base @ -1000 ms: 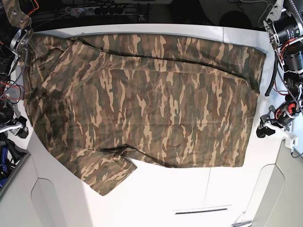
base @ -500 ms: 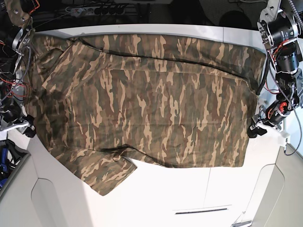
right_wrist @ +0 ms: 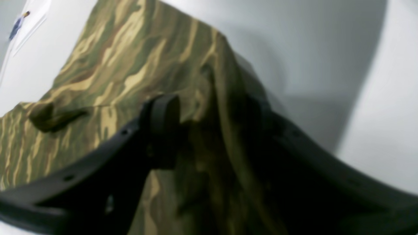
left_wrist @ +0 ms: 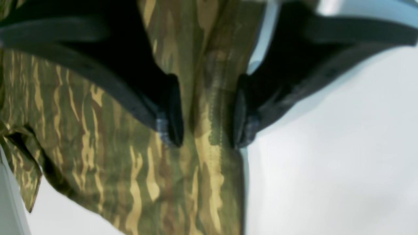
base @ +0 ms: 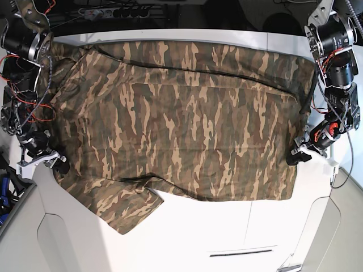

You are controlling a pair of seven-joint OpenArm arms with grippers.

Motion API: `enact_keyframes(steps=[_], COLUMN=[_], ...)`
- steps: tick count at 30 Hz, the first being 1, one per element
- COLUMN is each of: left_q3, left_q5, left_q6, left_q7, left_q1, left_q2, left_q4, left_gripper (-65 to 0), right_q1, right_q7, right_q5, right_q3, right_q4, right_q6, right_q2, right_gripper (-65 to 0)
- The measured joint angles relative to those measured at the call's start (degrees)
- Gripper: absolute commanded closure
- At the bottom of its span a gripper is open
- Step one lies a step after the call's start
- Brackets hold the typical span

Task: Fold the T-shirt properly
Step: 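Move both grippers to the shirt's side edges and grasp them, then fold the grasped side edge over toward the collar with both grippers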

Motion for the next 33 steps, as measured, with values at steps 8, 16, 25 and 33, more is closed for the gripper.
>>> enact_keyframes(steps=[8, 16, 25, 33], left_q3=[3.28, 3.37, 3.39, 3.45], left_q5=[0.28, 0.63, -9.57, -16.59], left_q6=[-0.17, -0.15, -0.15, -0.17], left_q7=[0.28, 1.95, 15.02, 25.55], left_q1=[-0.66, -0.98, -0.9, -0.07], left_q2=[0.13, -0.83, -4.83, -5.33], left_q4=[0.0, 0.98, 6.91, 13.77], left_gripper=[-8.3, -1.4, -1.2, -1.2], right_q1=[0.13, -0.04, -2.8, -9.6], right_q7=[-2.86, -6.82, -21.03, -25.46], right_q5=[0.22, 0.28, 5.79, 10.05], right_q3=[0.0, 0.0, -0.35, -0.37], right_q4=[0.09, 1.84, 12.7, 25.79], right_q6=[0.0, 0.44, -0.04, 0.0], right_q2=[-0.2, -0.28, -0.13, 0.59], right_gripper=[-7.4, 0.0, 0.0, 0.0])
